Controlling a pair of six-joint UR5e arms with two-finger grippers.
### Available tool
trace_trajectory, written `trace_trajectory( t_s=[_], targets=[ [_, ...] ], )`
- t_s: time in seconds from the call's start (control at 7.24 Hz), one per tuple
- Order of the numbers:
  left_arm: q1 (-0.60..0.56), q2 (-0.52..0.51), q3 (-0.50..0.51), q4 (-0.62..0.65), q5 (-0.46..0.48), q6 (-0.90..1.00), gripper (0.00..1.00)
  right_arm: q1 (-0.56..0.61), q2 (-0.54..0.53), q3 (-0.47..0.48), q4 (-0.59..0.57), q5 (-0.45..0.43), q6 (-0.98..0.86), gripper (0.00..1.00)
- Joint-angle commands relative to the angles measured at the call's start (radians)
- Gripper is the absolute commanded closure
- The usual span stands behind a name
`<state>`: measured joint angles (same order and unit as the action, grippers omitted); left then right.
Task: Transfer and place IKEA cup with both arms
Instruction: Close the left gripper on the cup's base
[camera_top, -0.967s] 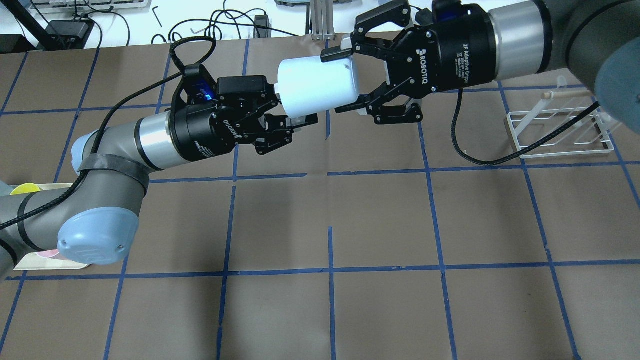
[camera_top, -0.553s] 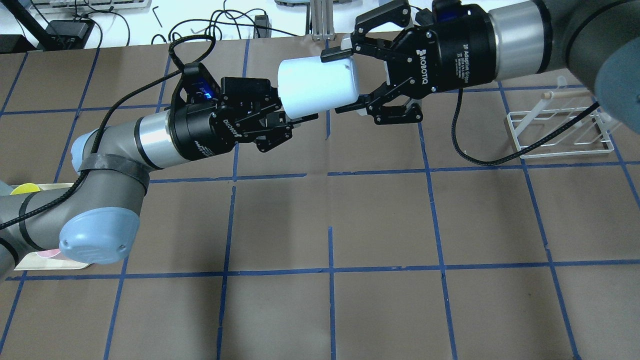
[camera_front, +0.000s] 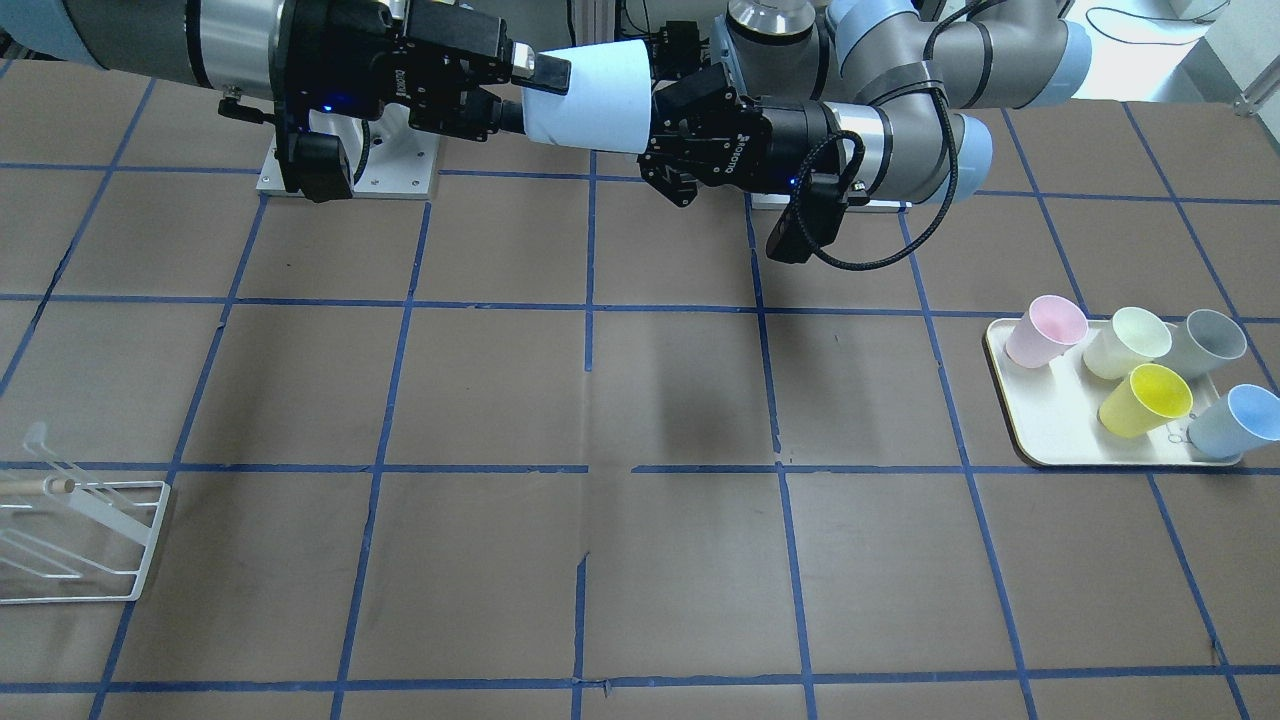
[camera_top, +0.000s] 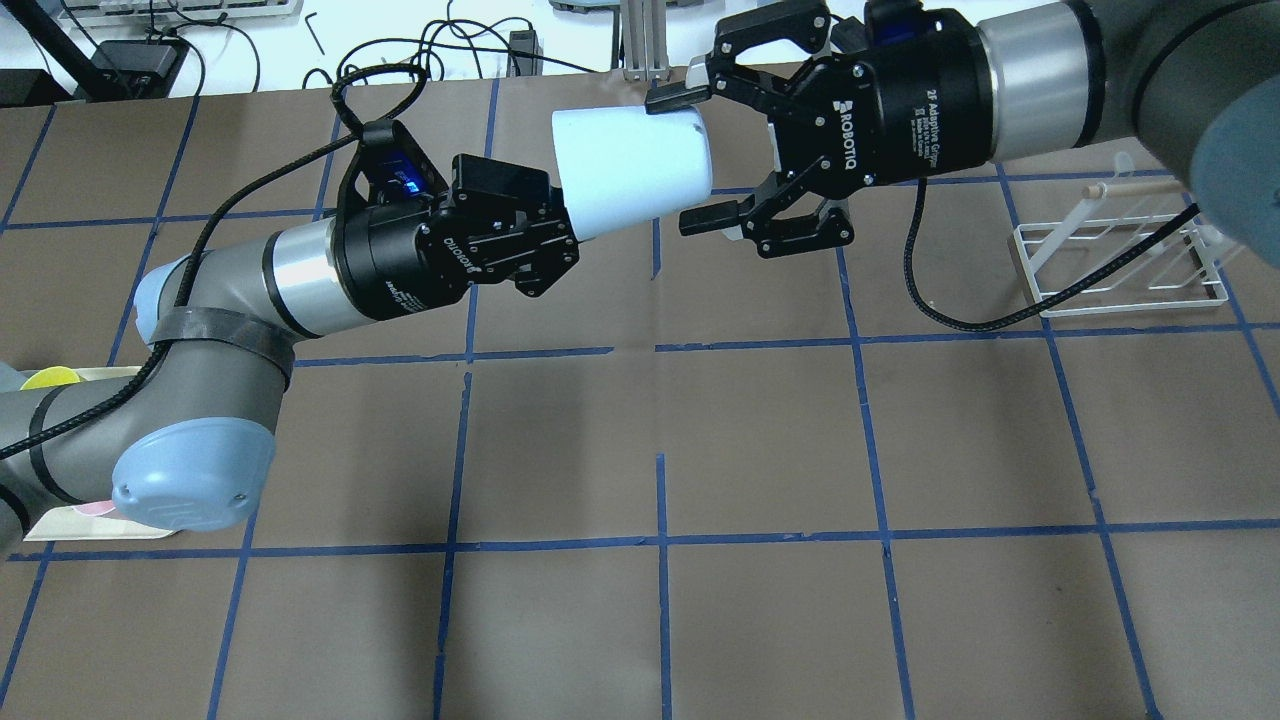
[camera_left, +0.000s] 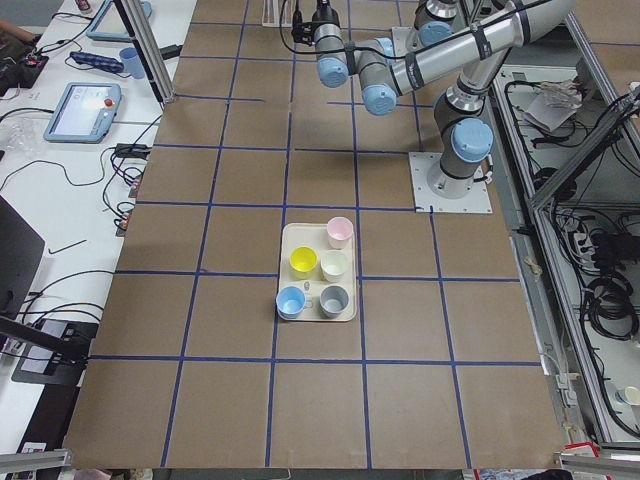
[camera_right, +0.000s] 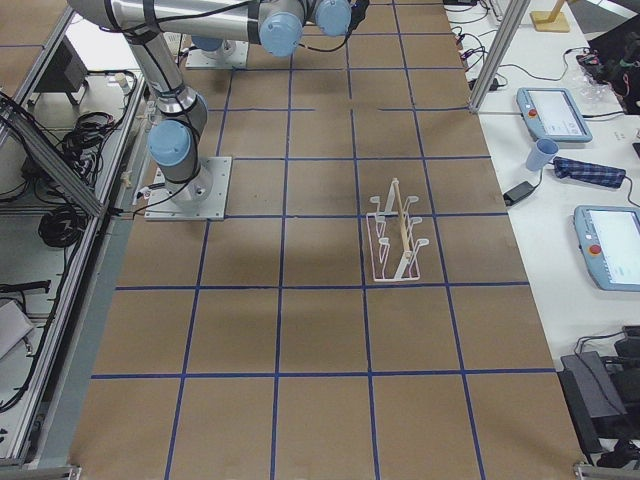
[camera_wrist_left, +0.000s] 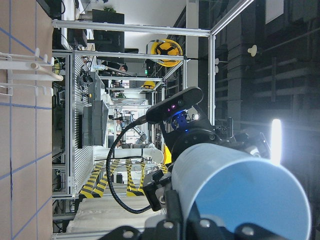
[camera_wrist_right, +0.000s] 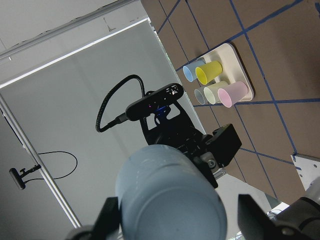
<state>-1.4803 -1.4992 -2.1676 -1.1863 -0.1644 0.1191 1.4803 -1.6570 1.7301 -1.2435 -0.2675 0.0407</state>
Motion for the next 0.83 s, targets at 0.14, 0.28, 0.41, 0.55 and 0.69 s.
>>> trace_trajectory(
  t_s=[0.14,0.28,0.41,0.55,0.69],
  targets=[
    [0.0,0.011,0.0,0.0,0.003,0.001,1.0,0.0,0.0,-0.004,-0.001,0.004,0.004,0.0],
    [0.0,0.017,0.0,-0.001,0.012,-0.001,1.0,-0.002,0.003,-0.023,-0.002,0.005,0.024,0.0],
    [0.002,0.02,0.002,-0.003,0.038,-0.006,1.0,-0.014,0.016,-0.047,-0.005,0.004,0.036,0.0],
    [0.002,0.028,0.003,-0.003,0.074,-0.01,1.0,-0.031,0.031,-0.075,-0.008,0.002,0.041,0.0],
    [0.008,0.036,0.002,-0.003,0.1,-0.01,1.0,-0.066,0.049,-0.105,-0.007,-0.059,0.041,0.0]
  ],
)
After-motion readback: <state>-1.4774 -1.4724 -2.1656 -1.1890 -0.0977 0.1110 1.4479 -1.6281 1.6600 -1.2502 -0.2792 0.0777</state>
